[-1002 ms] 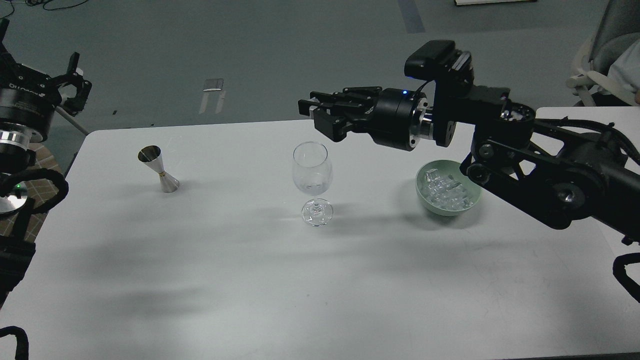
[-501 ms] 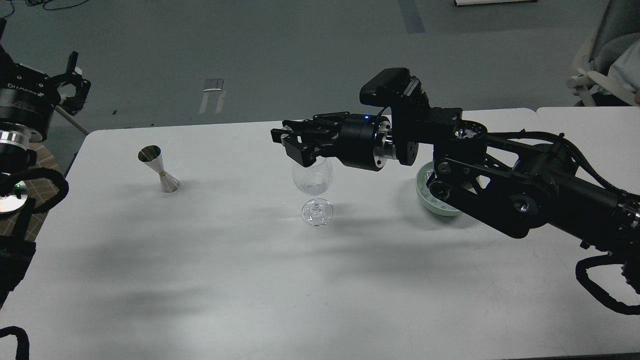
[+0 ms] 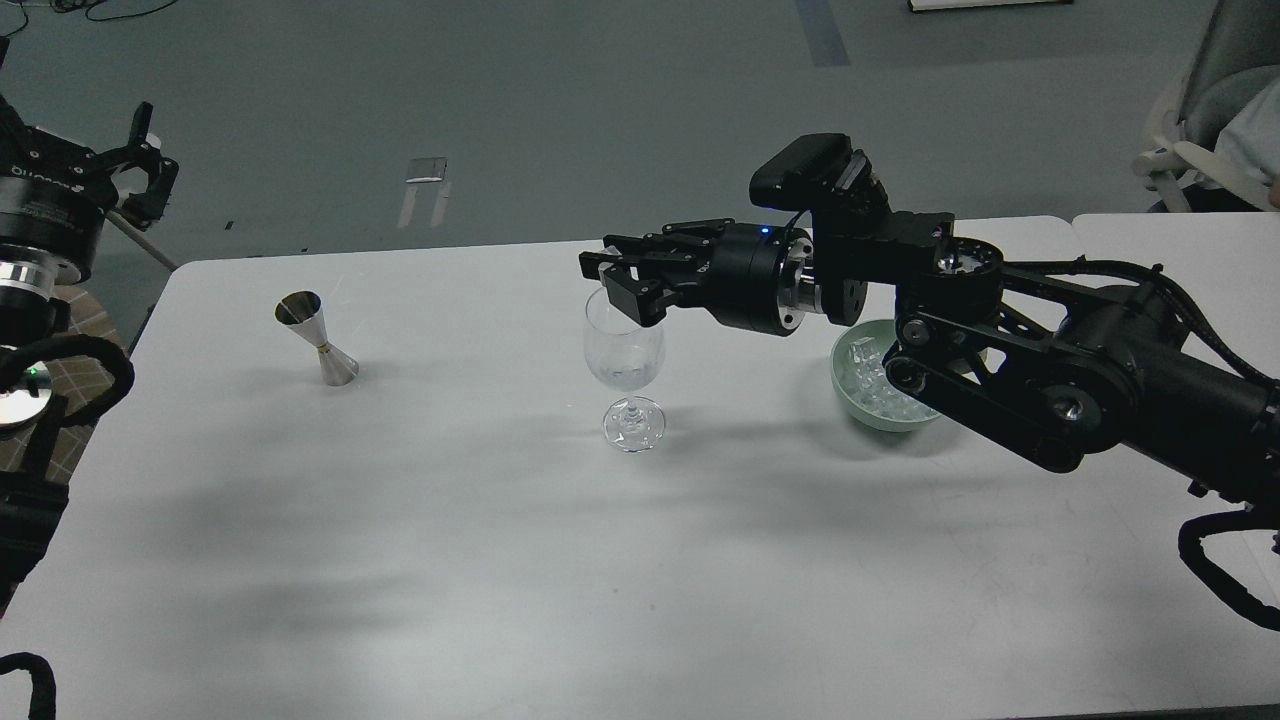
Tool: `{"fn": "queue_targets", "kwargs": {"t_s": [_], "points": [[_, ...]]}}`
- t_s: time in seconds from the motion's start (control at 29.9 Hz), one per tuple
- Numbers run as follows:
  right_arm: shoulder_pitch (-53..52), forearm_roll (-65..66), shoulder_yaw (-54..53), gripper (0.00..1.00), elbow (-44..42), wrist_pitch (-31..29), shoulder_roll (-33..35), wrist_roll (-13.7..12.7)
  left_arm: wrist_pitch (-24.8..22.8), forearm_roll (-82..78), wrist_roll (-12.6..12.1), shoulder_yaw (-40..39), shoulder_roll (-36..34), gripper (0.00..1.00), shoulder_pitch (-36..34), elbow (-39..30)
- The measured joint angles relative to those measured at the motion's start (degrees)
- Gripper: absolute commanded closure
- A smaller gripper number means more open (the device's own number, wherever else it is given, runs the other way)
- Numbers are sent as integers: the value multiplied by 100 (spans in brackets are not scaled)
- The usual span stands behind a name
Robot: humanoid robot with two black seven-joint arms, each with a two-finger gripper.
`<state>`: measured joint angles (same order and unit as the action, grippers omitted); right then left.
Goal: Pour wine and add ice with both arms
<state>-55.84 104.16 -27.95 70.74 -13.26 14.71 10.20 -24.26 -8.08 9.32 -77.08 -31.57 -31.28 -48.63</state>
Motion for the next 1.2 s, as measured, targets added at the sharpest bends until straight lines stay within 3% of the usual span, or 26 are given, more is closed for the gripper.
{"fn": "queue_targets", "kwargs": {"t_s": [0.67, 0.77, 0.9, 1.2], "points": [[31, -1, 88, 55, -15, 0, 76, 17, 0, 0, -7, 0, -145, 2, -3, -1], [17, -1, 161, 40, -1, 0, 70, 17, 0, 0, -6, 0, -146, 2, -2, -1], [5, -10, 152, 4, 6, 34, 65, 10, 0, 0, -2, 0, -147, 2, -2, -1], [2, -91, -887, 0, -35, 75, 9, -7, 92, -1, 6, 39, -97, 2, 2, -1]]}}
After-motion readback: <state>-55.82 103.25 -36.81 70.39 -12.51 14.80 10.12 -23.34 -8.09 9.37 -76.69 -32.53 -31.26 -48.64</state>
